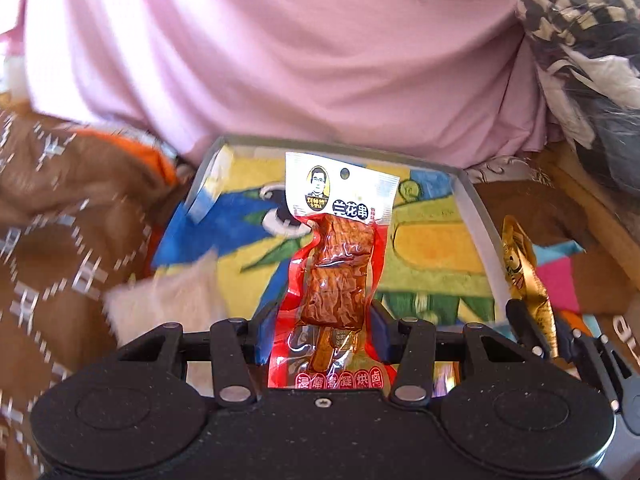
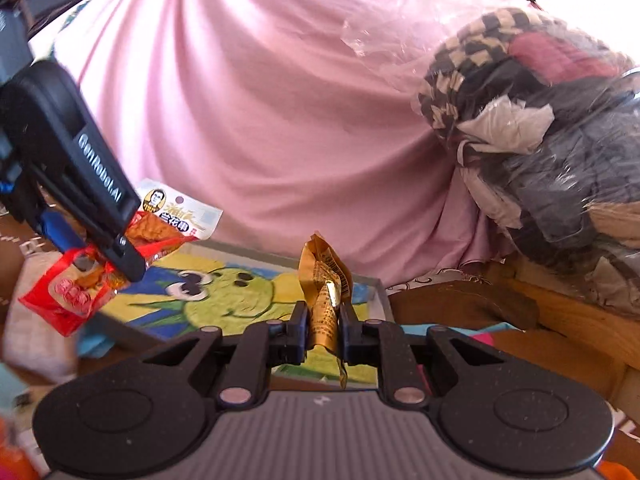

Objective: Organize snacks
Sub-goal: 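Carry the red package into the gray tray with the left gripper while the right drops the gold package there, then withdraw both open grippers from the tray back to the snack pile, then grasp the clear jerky package with the left gripper while the right grasps the blue Ca stick, then lift and carry the jerky package over the tray with the left gripper while the right carries the Ca stick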

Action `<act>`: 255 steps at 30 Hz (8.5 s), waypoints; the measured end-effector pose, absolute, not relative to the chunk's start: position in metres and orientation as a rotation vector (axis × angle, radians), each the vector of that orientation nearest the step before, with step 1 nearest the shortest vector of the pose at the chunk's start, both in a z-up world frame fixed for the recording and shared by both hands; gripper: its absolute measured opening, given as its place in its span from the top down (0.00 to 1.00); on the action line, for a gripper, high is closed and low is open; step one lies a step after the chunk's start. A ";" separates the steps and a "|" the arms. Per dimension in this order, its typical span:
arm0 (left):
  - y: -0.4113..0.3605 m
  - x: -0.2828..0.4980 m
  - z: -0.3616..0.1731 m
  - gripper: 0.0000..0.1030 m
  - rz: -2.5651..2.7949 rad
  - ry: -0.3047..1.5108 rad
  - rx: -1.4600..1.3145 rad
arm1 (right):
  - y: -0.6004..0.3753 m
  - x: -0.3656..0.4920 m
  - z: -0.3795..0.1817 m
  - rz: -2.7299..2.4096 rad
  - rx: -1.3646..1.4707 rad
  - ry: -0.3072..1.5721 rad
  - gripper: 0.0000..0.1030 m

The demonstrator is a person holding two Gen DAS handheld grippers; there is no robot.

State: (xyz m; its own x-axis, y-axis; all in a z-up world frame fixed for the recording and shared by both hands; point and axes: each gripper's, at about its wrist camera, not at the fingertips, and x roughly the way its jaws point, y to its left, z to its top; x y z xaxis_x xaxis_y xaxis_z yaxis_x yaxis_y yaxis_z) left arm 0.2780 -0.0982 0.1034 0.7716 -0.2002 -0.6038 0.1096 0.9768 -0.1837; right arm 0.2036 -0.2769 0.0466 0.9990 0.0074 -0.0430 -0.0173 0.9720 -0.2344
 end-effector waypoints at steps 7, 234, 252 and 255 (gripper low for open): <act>-0.114 0.323 0.093 0.52 -0.140 0.695 -0.261 | -0.301 0.242 0.038 -0.007 -0.137 0.095 0.81; -0.018 0.090 -0.003 0.55 -0.211 0.755 0.011 | -0.178 0.051 -0.032 0.431 -0.793 0.292 0.73; -0.051 0.136 0.054 0.55 -0.212 0.563 -0.032 | -0.227 0.106 0.016 0.187 -0.610 0.157 0.72; -0.063 0.150 0.066 0.55 -0.219 0.546 -0.020 | -0.234 0.119 0.025 0.154 -0.584 0.119 0.72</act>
State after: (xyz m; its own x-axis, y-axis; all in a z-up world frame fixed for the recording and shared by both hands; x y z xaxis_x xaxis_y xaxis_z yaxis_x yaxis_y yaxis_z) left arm 0.1505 -0.0626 0.0662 0.8321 -0.2117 -0.5126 0.2010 0.9766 -0.0771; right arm 0.1191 -0.2341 0.0253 0.9816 0.1110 -0.1555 -0.1785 0.8233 -0.5389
